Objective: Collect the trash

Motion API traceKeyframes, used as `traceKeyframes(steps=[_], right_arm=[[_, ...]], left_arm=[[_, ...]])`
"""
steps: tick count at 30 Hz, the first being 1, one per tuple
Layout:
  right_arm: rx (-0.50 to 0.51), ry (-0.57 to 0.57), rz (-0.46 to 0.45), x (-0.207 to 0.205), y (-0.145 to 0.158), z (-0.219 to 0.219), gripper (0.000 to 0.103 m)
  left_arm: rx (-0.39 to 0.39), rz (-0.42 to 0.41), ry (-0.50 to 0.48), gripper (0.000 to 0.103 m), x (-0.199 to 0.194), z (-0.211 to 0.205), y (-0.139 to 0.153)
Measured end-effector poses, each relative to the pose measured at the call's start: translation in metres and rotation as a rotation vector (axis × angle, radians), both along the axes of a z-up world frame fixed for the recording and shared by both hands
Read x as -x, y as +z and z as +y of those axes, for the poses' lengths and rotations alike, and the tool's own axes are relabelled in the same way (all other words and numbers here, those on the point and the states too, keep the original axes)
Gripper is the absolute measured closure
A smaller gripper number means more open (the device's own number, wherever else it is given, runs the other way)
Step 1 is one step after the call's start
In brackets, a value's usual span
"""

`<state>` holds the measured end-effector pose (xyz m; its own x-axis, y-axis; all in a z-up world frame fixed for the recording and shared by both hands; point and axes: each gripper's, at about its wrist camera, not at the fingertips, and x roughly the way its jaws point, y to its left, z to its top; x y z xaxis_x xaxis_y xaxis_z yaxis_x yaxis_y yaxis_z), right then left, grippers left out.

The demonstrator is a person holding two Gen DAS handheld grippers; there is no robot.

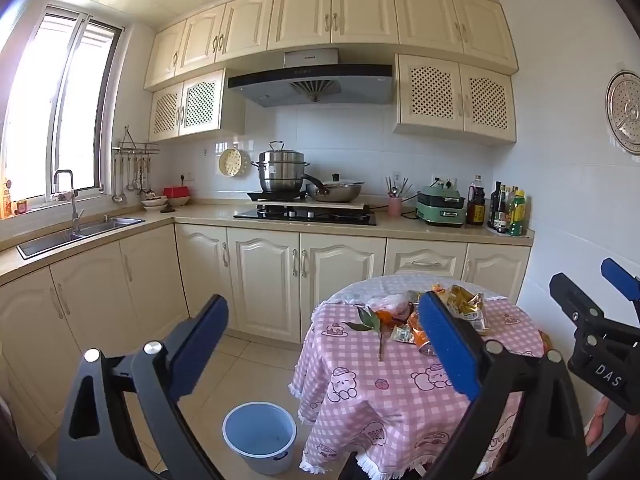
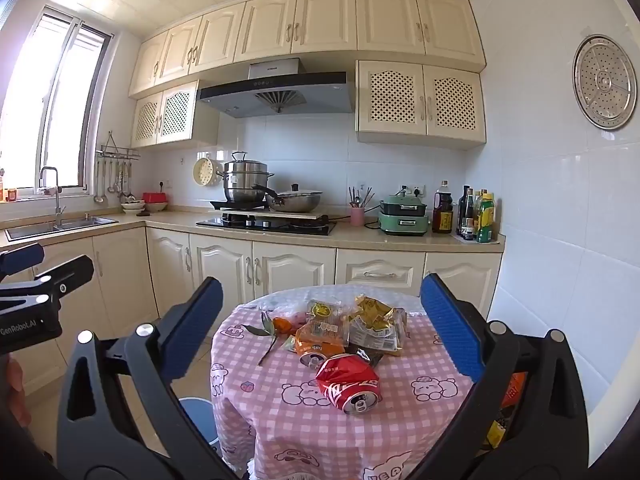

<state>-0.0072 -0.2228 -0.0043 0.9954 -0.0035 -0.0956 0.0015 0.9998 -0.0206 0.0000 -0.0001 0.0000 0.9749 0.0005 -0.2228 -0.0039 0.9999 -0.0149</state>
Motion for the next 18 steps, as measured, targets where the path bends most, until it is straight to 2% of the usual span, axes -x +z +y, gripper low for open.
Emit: traceKeyframes(steps=[18], right_arm=[[-0.003,-0.001,0.001,0.0004,-0.0015,0.0038,0.006]], left_arm=[[-0.005,-0.003,0.001,0.009,-0.0001,-0.0003,-0.0001]])
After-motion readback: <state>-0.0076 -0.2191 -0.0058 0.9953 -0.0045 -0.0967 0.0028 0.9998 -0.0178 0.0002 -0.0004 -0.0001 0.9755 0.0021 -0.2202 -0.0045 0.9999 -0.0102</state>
